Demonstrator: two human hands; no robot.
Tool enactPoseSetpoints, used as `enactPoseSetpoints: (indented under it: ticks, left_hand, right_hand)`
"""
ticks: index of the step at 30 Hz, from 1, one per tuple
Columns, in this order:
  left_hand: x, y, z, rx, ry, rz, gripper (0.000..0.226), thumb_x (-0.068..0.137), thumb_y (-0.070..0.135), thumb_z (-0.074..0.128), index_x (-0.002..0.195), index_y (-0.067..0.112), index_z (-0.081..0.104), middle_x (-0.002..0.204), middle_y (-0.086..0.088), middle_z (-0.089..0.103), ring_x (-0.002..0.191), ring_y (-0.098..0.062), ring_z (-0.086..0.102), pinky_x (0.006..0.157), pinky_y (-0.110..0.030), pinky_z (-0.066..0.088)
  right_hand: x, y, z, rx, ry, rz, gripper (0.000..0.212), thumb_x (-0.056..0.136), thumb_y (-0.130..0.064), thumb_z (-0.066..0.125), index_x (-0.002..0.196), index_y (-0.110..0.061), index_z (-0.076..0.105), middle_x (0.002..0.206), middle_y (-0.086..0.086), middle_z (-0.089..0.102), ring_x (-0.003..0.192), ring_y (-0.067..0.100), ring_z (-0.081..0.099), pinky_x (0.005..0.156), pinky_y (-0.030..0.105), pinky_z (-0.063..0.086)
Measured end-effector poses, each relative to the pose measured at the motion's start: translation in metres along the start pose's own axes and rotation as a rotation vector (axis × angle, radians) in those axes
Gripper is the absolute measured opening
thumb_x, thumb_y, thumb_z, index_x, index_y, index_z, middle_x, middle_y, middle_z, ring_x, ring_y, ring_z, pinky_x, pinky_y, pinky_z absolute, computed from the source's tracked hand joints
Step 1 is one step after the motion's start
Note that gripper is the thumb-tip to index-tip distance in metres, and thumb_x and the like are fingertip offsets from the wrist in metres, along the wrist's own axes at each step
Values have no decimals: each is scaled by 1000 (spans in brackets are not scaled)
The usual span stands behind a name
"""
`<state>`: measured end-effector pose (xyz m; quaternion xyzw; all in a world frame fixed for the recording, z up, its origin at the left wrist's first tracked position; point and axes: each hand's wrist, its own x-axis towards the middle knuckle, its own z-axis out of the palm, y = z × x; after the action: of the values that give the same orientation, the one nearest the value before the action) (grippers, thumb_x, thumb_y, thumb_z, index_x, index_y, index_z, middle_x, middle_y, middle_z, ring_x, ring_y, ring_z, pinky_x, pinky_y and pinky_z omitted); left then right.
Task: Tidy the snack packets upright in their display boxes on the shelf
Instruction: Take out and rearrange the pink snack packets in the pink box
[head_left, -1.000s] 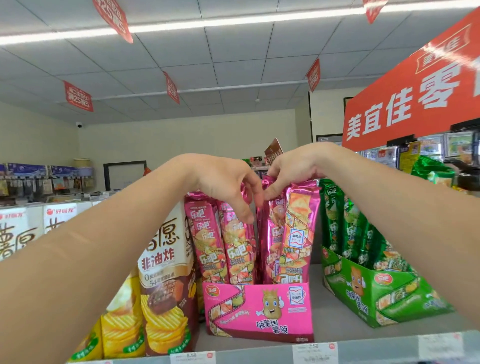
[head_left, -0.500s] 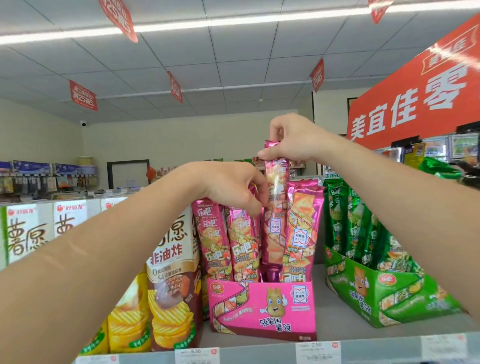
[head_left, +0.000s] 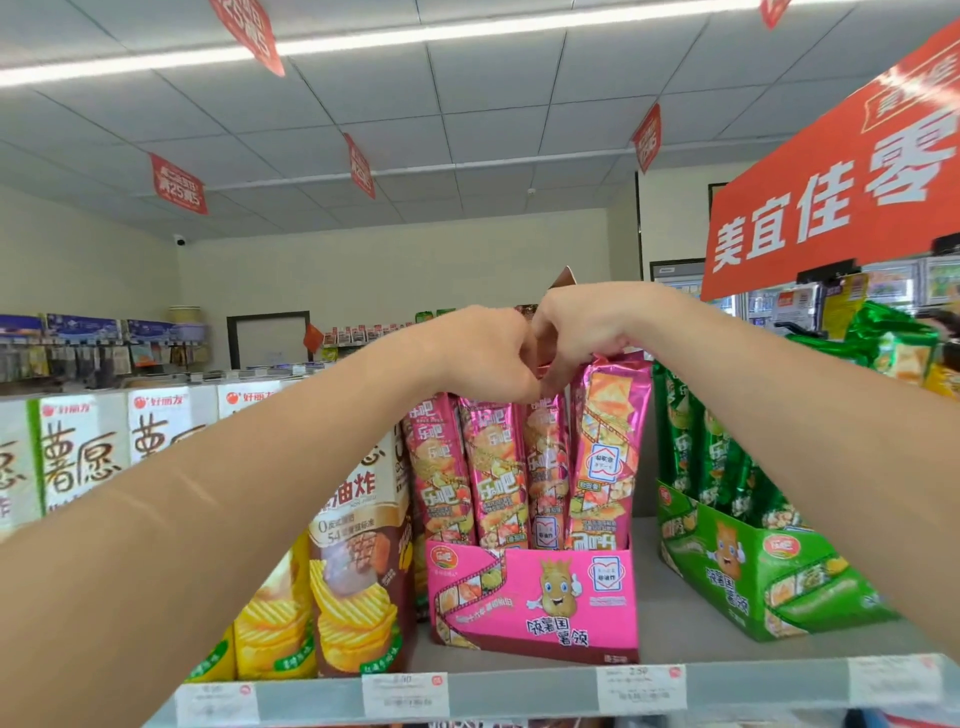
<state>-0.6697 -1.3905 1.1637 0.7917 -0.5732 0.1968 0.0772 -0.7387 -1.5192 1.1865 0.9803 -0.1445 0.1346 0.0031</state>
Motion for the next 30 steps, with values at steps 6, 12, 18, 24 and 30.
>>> enactPoseSetpoints:
  ticks: [6, 12, 18, 24, 30]
  left_hand:
    - [0, 9, 2, 243, -91, 31, 21, 86, 28, 53, 101, 23, 66, 87, 3, 65, 82, -19, 62, 65, -30, 50]
    - [-9, 2, -8, -13, 126, 85, 18, 86, 27, 57, 101, 34, 65, 72, 22, 49, 65, -2, 49, 56, -21, 34]
    - [-23, 0, -36, -344, 606, 69, 20, 90, 18, 55, 108, 24, 58, 81, 22, 53, 68, 1, 52, 68, -24, 40]
    - [-52, -4, -53, -484, 1215, 197, 25, 93, 22, 57, 115, 10, 55, 87, 23, 55, 74, 10, 55, 70, -16, 48]
    - [-66, -8, -40, -606, 1523, 234, 16, 95, 11, 55, 109, 10, 48, 90, 14, 51, 76, 4, 50, 75, -22, 45]
  right_hand:
    - [-3, -2, 1, -116, -29, 16, 12, 85, -20, 74, 92, -29, 77, 88, -9, 72, 84, 17, 66, 84, 37, 56]
    - [-5, 2, 5, -59, 62, 31, 21, 77, -15, 80, 69, -26, 64, 74, -2, 68, 71, 20, 63, 66, 32, 51]
    - [-7, 5, 6, 47, 57, 46, 12, 81, -25, 76, 92, -20, 74, 87, -2, 74, 80, 18, 69, 75, 35, 57]
    - [-13, 13, 6, 234, 113, -32, 18, 91, -27, 62, 78, -33, 72, 73, -15, 72, 70, 12, 65, 66, 29, 51]
    - [-37, 11, -1, 503, 373, -119, 18, 96, -36, 58, 92, -32, 75, 96, -16, 73, 96, 1, 64, 80, 24, 46]
